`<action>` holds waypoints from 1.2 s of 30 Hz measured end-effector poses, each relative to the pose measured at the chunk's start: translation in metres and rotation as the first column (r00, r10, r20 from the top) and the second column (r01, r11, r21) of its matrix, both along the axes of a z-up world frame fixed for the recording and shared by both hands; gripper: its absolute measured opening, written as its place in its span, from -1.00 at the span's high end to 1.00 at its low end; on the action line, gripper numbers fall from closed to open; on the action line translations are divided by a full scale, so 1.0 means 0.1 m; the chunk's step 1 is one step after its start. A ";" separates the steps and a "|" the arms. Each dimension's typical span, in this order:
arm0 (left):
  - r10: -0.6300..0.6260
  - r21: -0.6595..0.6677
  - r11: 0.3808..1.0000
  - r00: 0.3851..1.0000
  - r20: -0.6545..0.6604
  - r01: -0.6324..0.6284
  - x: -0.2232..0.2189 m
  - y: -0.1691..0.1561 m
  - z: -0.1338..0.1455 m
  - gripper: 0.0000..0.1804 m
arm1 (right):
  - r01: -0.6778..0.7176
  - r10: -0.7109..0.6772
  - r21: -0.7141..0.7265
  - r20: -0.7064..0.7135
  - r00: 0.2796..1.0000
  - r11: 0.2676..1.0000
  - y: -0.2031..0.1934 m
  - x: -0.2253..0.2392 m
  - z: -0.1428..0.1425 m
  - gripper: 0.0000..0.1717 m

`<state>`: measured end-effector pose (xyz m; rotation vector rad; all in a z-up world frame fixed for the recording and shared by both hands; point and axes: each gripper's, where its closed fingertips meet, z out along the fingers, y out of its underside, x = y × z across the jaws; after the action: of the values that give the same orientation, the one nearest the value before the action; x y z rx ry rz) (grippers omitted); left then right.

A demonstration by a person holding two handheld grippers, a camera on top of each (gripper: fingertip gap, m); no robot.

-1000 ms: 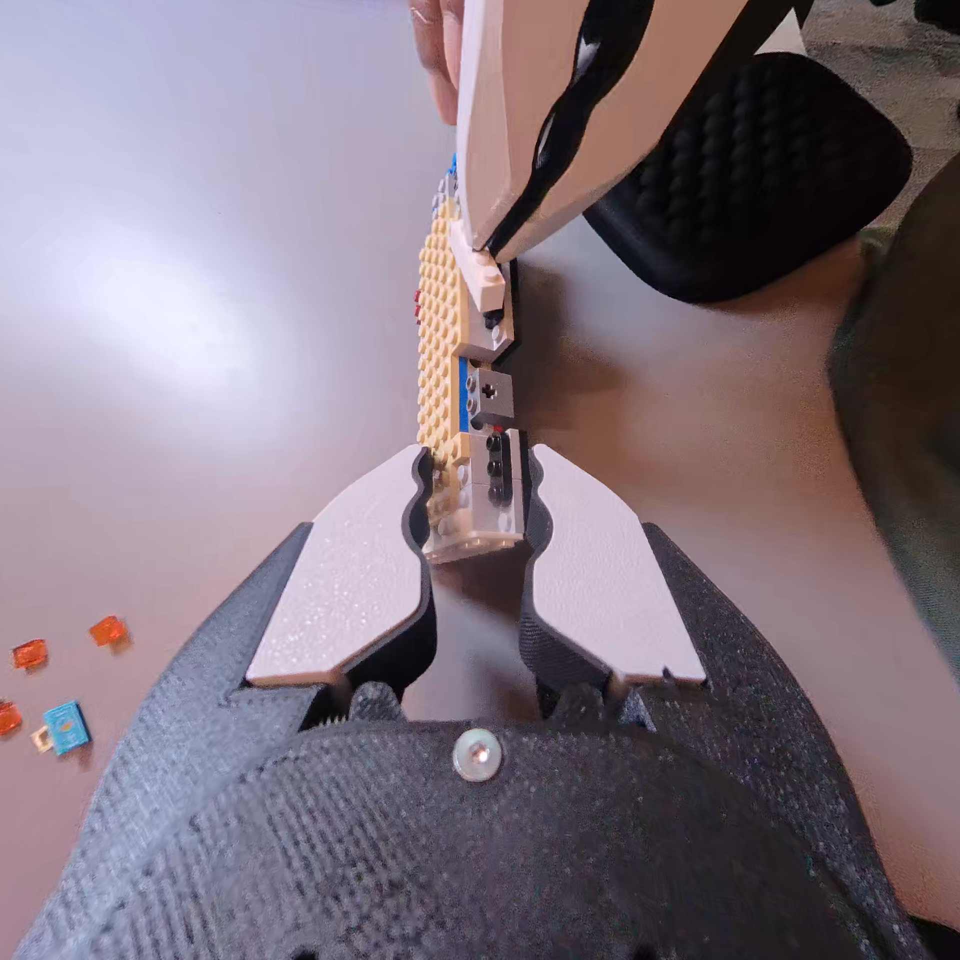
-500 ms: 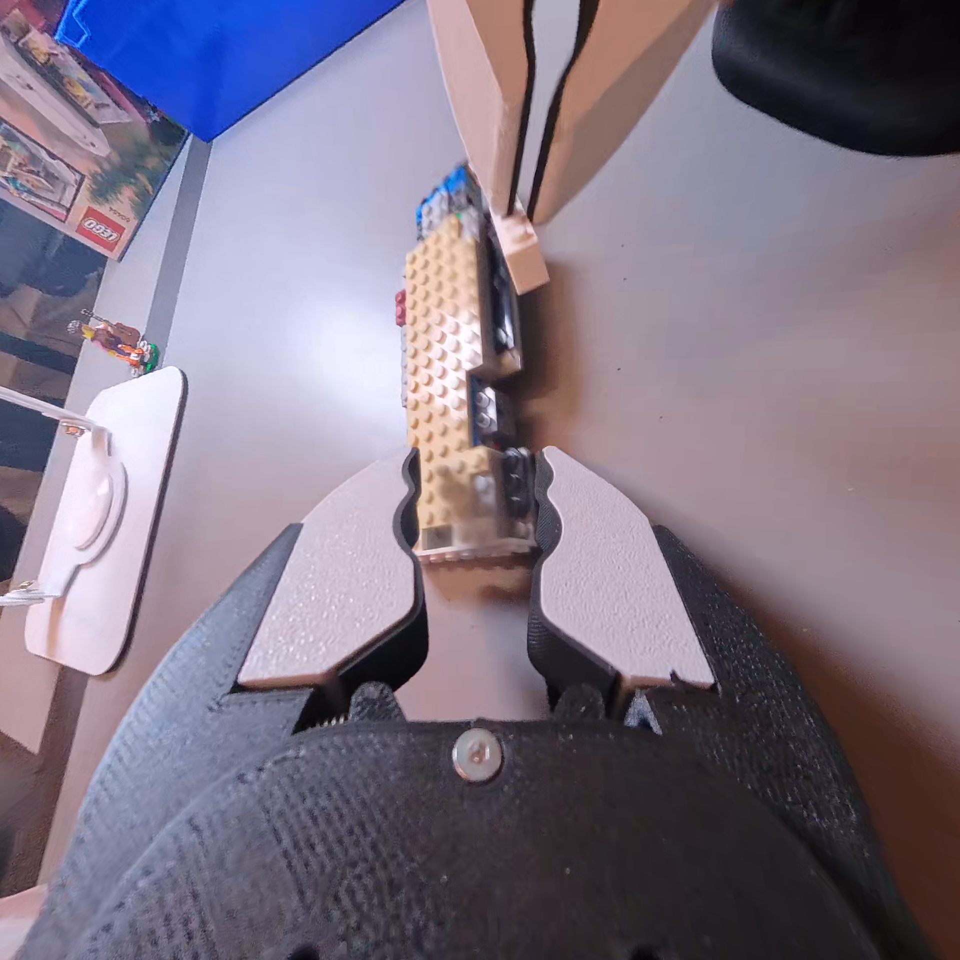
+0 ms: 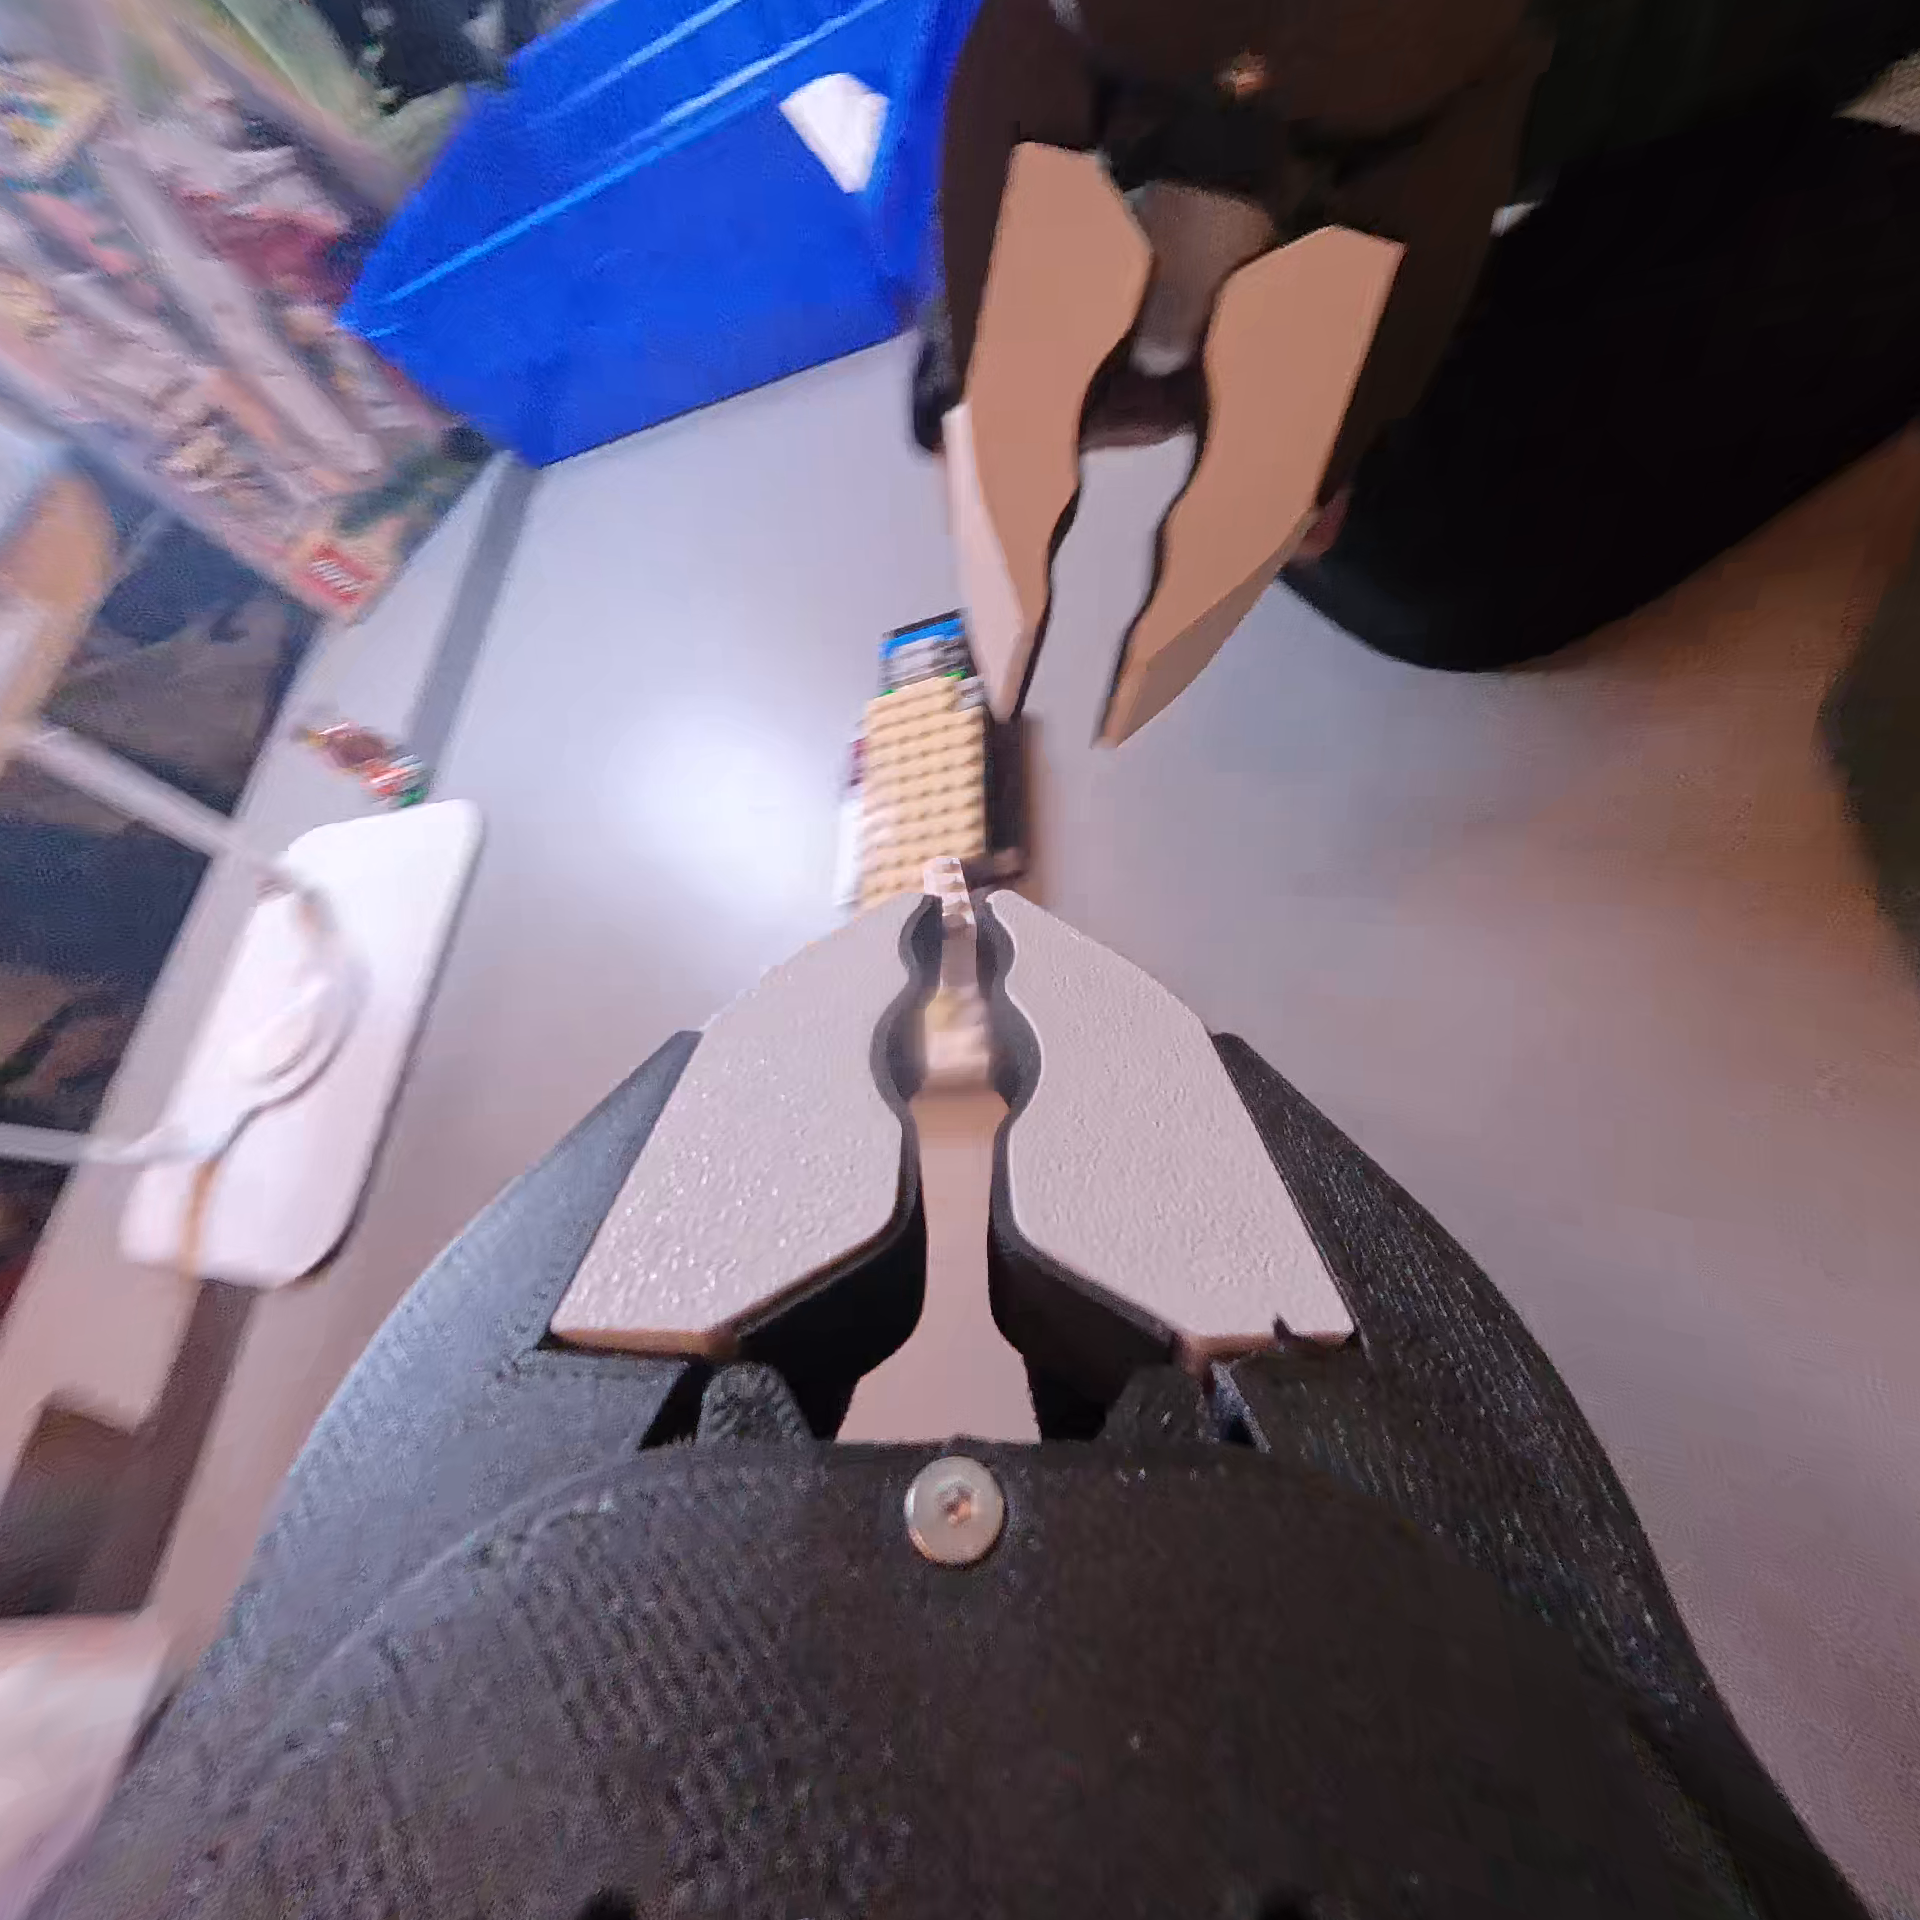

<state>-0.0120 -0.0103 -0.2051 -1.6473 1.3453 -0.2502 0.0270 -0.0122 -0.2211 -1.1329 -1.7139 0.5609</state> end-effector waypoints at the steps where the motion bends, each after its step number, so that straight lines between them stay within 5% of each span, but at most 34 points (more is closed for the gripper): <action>1: 0.068 0.007 0.998 0.998 -0.016 -0.068 -0.23 0.05 0.13 0.93 | 0.037 -0.037 -0.010 0.024 0.999 0.999 0.12 0.06 -0.01 0.76; 4: 0.387 0.093 0.921 0.916 -0.105 -0.379 -1.22 0.29 0.44 0.92 | 0.157 -0.146 -0.060 0.150 0.978 0.986 0.56 0.34 -0.15 0.55; 6: 0.523 0.015 0.850 0.840 -0.145 -0.527 -1.77 0.31 0.41 0.92 | 0.198 -0.165 -0.105 0.264 0.950 0.975 0.78 0.47 -0.34 0.42; 9: 0.584 -0.103 0.792 0.796 -0.159 -0.602 -2.15 0.31 0.21 0.81 | 0.182 -0.100 -0.188 0.378 0.920 0.965 0.89 0.50 -0.55 0.34; 12: 0.584 -0.247 0.741 0.781 -0.219 -0.624 -2.28 0.27 -0.09 0.47 | 0.143 -0.017 -0.248 0.448 0.894 0.958 0.89 0.43 -0.65 0.32; 17: 0.582 -0.283 0.734 0.787 -0.205 -0.617 -2.29 0.29 -0.19 0.26 | 0.095 0.056 -0.256 0.526 0.848 0.962 0.86 0.32 -0.73 0.27; 20: 0.511 -0.205 0.826 0.851 -0.119 -0.525 -1.93 0.33 0.04 0.28 | 0.076 0.090 -0.269 0.556 0.827 0.960 0.86 0.30 -0.76 0.29; 24: 0.265 -0.148 0.951 0.963 -0.054 -0.270 -1.01 0.19 0.19 0.22 | 0.044 0.099 -0.240 0.554 0.826 0.970 0.85 0.26 -0.75 0.31; 31: -0.025 -0.302 0.953 0.993 -0.117 -0.011 0.15 0.15 -0.60 0.20 | -0.027 0.069 -0.092 0.493 0.868 0.995 0.55 0.18 -0.70 0.32; 36: -0.090 -0.298 0.954 0.973 -0.212 0.023 0.38 0.31 -0.90 0.32 | -0.015 0.055 -0.090 0.457 0.888 0.996 0.41 0.17 -0.69 0.32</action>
<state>0.0262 0.0204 -0.2955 -1.9320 1.5867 -0.3190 0.0441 0.0292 -0.2904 -1.3771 -2.1349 0.4081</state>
